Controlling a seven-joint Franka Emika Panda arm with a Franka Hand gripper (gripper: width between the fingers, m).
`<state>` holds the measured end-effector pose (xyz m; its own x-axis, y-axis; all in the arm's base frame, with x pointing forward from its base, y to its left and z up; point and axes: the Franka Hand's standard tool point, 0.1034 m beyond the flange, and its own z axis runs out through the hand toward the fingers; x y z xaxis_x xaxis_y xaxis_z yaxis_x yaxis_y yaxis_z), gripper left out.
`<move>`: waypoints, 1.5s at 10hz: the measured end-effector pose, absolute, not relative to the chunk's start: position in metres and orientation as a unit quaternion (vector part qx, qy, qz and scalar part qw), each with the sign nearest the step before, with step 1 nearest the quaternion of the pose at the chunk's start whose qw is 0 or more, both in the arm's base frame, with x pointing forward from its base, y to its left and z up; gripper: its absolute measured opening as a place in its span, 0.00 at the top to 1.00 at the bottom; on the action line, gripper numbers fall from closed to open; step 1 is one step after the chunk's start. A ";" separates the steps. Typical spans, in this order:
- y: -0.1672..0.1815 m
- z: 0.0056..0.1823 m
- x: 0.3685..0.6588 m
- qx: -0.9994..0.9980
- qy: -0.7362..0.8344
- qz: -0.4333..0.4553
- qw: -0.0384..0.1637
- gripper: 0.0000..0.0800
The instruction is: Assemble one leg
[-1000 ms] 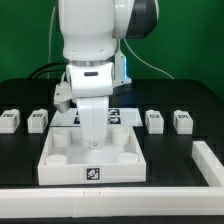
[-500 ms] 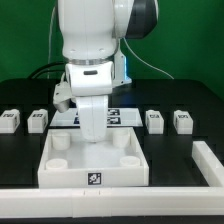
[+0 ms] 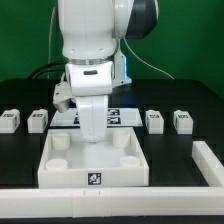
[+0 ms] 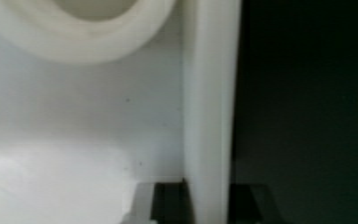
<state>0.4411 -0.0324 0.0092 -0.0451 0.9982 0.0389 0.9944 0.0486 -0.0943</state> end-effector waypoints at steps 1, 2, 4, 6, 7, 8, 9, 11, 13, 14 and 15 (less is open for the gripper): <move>-0.032 0.009 0.441 -0.689 -0.723 0.021 0.047 0.91; -0.029 0.009 0.443 -0.691 -0.721 0.020 0.046 0.91; 0.007 0.010 0.459 -0.694 -0.719 0.010 0.046 0.91; 0.042 0.010 0.479 -0.704 -0.709 -0.001 0.044 0.91; 0.051 0.009 0.485 -0.700 -0.713 -0.007 0.043 0.92; 0.058 0.009 0.490 -0.705 -0.707 -0.009 0.045 0.92; 0.063 0.008 0.490 -0.708 -0.704 -0.006 0.049 0.92; 0.069 0.008 0.490 -0.713 -0.699 -0.006 0.052 0.92; 0.068 0.008 0.490 -0.713 -0.699 -0.009 0.051 0.92; 0.068 0.008 0.490 -0.714 -0.699 -0.009 0.051 0.92; 0.068 0.007 0.490 -0.714 -0.698 -0.008 0.051 0.80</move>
Offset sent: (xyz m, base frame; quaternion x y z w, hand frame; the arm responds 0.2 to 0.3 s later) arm 0.0303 0.0601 -0.0020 0.0145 -0.0006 -0.0197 0.9997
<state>0.4897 0.0675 0.0071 0.0251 0.9962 0.0832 0.9979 -0.0201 -0.0610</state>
